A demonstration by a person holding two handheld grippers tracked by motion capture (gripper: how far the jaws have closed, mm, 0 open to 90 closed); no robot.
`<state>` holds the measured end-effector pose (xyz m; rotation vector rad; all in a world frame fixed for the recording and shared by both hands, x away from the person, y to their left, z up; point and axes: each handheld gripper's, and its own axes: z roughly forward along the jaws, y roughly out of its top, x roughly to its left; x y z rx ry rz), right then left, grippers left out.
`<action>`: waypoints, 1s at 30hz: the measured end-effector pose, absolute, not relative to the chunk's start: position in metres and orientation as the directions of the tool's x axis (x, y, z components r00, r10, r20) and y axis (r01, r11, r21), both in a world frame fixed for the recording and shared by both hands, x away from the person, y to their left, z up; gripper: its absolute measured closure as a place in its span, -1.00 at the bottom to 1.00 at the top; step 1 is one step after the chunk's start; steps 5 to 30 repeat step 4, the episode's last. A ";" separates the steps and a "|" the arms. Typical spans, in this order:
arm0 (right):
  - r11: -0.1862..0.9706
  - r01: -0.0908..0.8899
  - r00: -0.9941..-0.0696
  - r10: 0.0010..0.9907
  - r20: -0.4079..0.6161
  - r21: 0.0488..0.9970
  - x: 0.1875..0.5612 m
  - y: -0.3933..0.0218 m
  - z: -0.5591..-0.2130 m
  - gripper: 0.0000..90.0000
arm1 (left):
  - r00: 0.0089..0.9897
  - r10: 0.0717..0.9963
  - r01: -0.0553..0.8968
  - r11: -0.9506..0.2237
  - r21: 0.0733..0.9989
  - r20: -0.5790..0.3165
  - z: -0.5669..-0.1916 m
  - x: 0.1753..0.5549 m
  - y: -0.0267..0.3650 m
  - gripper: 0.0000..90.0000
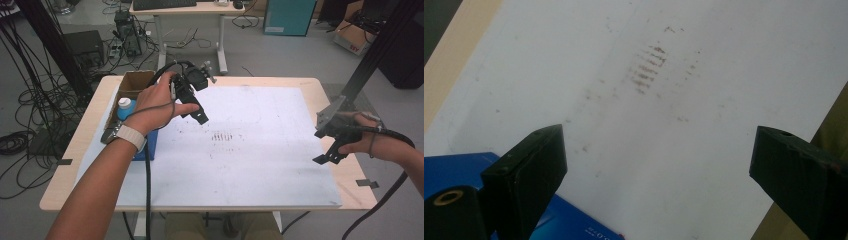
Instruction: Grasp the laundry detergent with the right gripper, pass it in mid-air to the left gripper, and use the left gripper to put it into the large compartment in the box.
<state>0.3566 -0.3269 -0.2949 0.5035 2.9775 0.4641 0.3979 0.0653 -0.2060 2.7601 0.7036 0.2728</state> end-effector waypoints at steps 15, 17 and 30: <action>0.901 0.304 -0.943 0.331 -0.035 0.310 0.357 -0.326 -0.296 -0.78 | 0.863 0.492 0.438 -0.842 0.314 0.114 -0.206 0.398 0.066 -0.81; 0.901 0.304 -0.943 0.331 -0.035 0.310 0.357 -0.326 -0.296 -0.78 | 0.863 0.492 0.438 -0.842 0.314 0.114 -0.206 0.398 0.066 -0.81; 0.901 0.304 -0.943 0.331 -0.035 0.310 0.357 -0.326 -0.296 -0.78 | 0.863 0.492 0.438 -0.842 0.314 0.114 -0.206 0.398 0.066 -0.81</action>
